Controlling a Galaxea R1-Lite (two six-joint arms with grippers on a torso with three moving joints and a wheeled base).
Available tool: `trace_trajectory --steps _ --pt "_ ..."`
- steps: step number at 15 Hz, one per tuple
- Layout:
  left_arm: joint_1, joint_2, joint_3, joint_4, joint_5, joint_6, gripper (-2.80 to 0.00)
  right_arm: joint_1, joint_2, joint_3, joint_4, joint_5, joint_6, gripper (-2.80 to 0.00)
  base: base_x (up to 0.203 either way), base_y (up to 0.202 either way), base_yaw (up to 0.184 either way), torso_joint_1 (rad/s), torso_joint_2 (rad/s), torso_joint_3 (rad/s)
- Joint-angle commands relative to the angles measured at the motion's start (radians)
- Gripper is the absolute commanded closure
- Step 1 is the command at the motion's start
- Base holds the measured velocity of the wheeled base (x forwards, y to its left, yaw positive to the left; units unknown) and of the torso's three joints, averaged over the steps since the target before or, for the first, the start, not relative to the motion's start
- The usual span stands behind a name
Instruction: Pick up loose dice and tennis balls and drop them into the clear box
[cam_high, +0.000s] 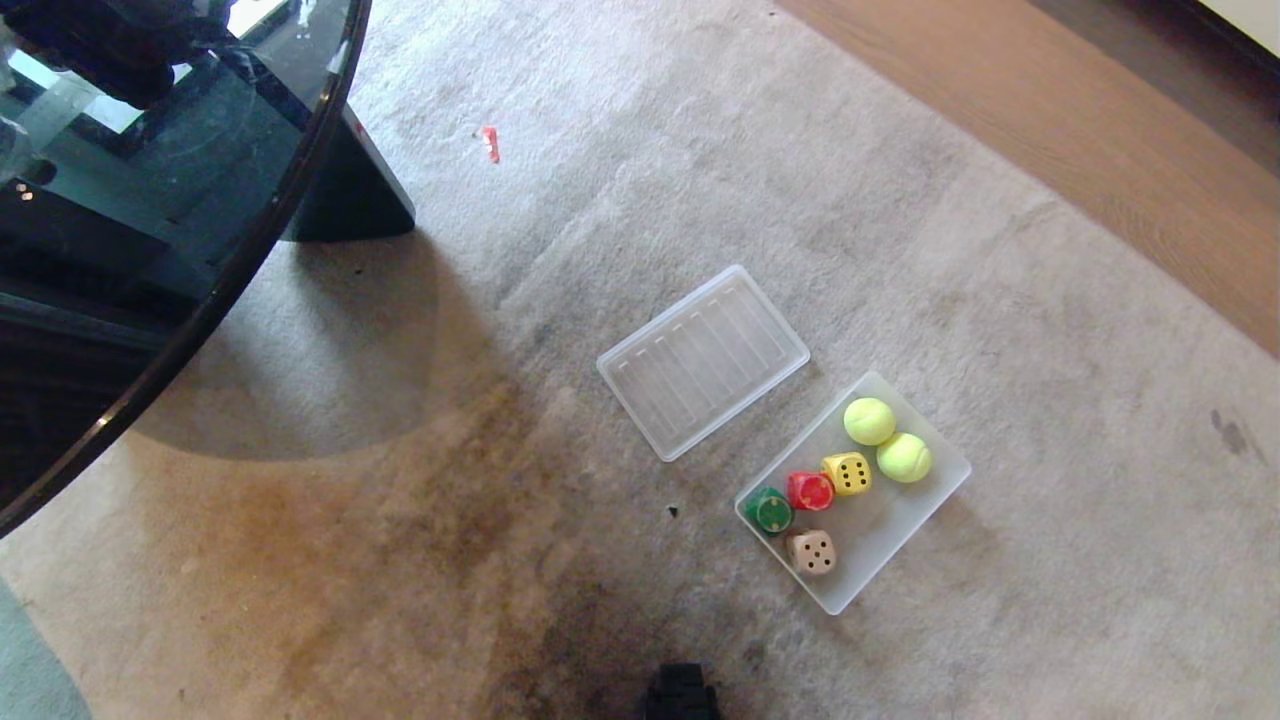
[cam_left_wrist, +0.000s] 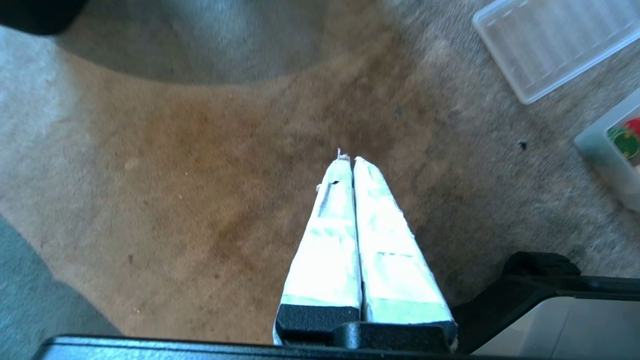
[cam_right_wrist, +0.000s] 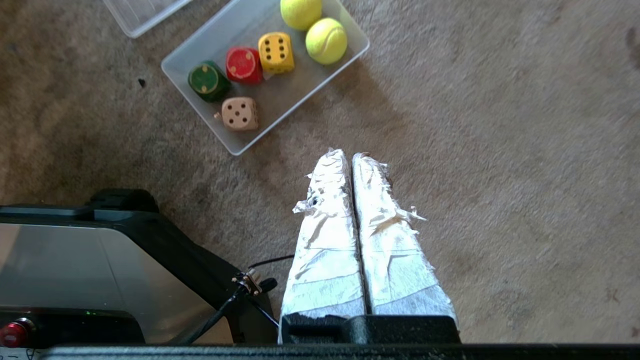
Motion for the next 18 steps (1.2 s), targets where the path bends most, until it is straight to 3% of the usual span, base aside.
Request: trace_trajectory --steps 1,18 --pt "0.0 0.0 0.002 0.0 0.0 0.0 0.0 0.001 0.002 0.0 0.001 0.0 -0.001 0.0 0.0 0.0 0.0 0.007 0.0 0.212" --pt "0.0 0.001 0.002 0.0 0.0 -0.002 0.0 -0.001 0.002 0.0 0.001 0.0 -0.001 0.0 0.0 0.0 0.0 0.002 0.0 0.204"
